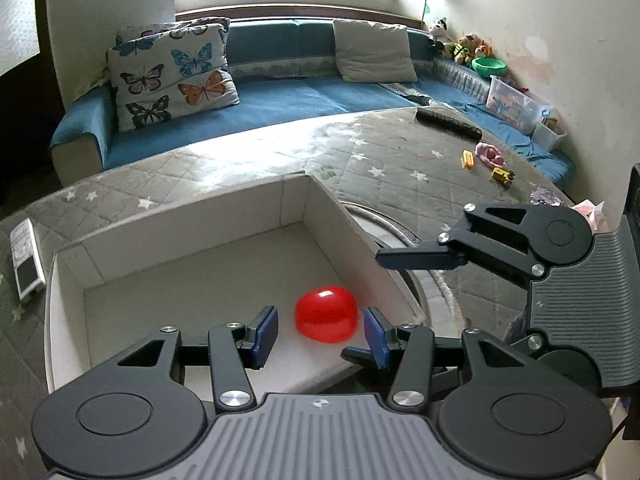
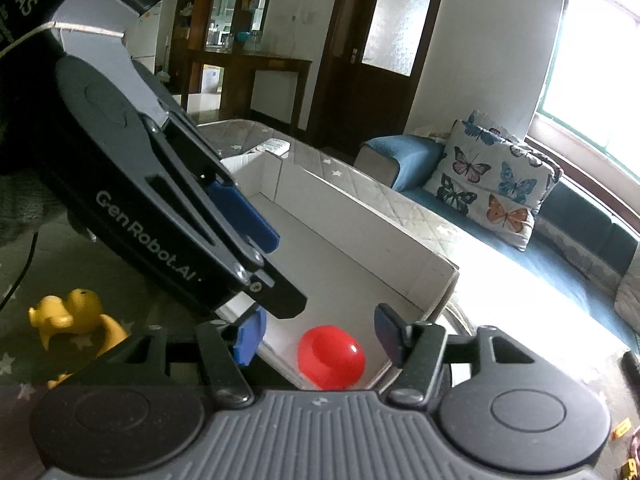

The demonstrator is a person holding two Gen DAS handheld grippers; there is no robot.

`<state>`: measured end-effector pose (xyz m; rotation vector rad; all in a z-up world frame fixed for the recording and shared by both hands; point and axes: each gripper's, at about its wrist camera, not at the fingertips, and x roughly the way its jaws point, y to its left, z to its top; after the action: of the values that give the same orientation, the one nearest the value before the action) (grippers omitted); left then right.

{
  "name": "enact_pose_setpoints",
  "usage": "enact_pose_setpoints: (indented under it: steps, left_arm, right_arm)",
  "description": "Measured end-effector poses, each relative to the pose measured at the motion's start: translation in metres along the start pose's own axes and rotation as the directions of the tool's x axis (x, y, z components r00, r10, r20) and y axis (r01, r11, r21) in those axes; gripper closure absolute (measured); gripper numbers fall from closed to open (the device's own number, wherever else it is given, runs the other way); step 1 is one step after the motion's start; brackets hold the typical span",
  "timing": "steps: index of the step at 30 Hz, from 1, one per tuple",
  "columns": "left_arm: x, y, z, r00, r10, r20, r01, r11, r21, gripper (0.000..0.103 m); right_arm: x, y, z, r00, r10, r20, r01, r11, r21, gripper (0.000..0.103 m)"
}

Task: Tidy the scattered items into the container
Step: 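Open the left tool to drop the red ball into the box, then move the left tool down to the yellow plush chick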

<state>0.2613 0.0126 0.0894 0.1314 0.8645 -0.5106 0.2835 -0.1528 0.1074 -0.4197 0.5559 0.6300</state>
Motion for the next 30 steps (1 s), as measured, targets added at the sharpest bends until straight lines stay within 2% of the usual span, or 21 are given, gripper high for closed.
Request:
enact_pose_setpoints:
  steps: [15,19,23,30]
  left_arm:
    - [-0.032,-0.039,-0.044,1.0,-0.018,0.025,0.02,0.998,-0.057,0.053]
    - [-0.037,-0.05,-0.057,0.999,-0.029,0.03,0.031,0.997,-0.073,0.053]
    - [-0.038,-0.062,-0.069,0.999,-0.037,0.027,0.039,0.996,-0.075,0.053]
    - [-0.035,-0.076,-0.088,0.998,-0.054,0.019,0.056,0.992,-0.11,0.053]
  right_arm:
    - [-0.064,0.012,-0.041,0.999,-0.035,0.006,0.035,0.998,0.045,0.033]
    - [-0.078,0.012,-0.055,0.999,-0.041,0.003,0.041,0.997,0.071,0.032]
    - [-0.092,0.016,-0.071,0.999,-0.049,-0.006,0.05,0.994,0.098,0.025]
    - [-0.107,0.026,-0.099,0.997,-0.067,-0.027,0.07,0.988,0.135,0.024]
